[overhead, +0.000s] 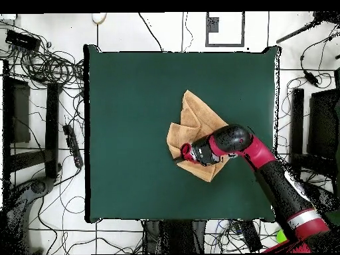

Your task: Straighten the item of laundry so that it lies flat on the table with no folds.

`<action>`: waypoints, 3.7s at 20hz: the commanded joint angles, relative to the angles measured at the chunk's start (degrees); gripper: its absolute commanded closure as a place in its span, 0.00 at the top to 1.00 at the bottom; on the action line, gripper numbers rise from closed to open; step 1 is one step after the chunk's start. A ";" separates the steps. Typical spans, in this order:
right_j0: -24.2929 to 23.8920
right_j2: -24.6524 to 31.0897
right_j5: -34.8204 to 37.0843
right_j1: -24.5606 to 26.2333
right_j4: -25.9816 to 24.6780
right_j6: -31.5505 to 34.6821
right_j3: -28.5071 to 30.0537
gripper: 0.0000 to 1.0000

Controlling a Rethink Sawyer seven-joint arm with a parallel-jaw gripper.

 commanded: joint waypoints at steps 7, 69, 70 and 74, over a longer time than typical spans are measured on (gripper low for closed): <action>3.06 -1.32 2.69 2.17 -8.06 -20.52 -12.10 0.00; 1.58 0.40 9.68 3.83 0.36 -14.68 -9.19 0.00; 1.48 0.38 9.40 3.84 0.62 -14.38 -8.84 0.00; 2.01 -0.35 7.03 4.24 -0.56 -15.02 -9.59 0.00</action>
